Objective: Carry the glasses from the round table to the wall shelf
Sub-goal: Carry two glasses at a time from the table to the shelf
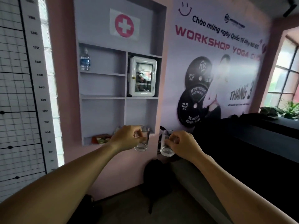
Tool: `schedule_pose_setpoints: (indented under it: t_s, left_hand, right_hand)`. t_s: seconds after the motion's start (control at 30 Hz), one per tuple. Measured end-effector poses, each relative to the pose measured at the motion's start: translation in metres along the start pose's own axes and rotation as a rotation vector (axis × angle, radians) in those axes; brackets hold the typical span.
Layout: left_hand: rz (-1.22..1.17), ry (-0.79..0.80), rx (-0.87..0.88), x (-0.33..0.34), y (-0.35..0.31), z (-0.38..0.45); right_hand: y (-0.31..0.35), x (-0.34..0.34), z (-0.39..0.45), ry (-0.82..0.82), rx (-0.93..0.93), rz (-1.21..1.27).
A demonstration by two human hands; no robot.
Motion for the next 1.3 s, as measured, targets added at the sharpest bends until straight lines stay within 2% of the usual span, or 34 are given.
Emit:
schedule_pose_setpoints:
  t_s: [0.17, 0.33, 0.57, 0.73, 1.03, 1.3]
  left_hand:
    - [0.056, -0.018, -0.048, -0.012, 0.047, 0.062]
    - [0.099, -0.08, -0.079, -0.04, 0.085, 0.14]
    - [0.076, -0.271, -0.137, -0.093, 0.134, 0.219]
    - [0.139, -0.28, -0.185, -0.106, 0.178, 0.253]
    - [0.165, -0.332, -0.239, -0.131, 0.266, 0.316]
    - [0.237, -0.449, -0.234, -0.192, 0.352, 0.387]
  right_hand:
    - [-0.011, 0.021, 0.088, 0.032, -0.069, 0.018]
    - [-0.015, 0.014, 0.197, 0.071, -0.154, 0.033]
    - [0.003, 0.006, 0.336, 0.045, -0.278, 0.058]
    - [0.013, 0.041, 0.403, 0.136, -0.378, 0.074]
    - [0.045, 0.094, 0.512, 0.189, -0.471, 0.103]
    - [0.1, 0.108, 0.625, 0.125, -0.531, 0.052]
Point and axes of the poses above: each hand's wrist, its own z-axis towards the middle knuckle, its own x-axis out of the palm, y = z × x, the point moved 1 cm from there along z, towards the middle knuckle, and after that the axes turned 14 degrees about y, right-handed, at the moved point
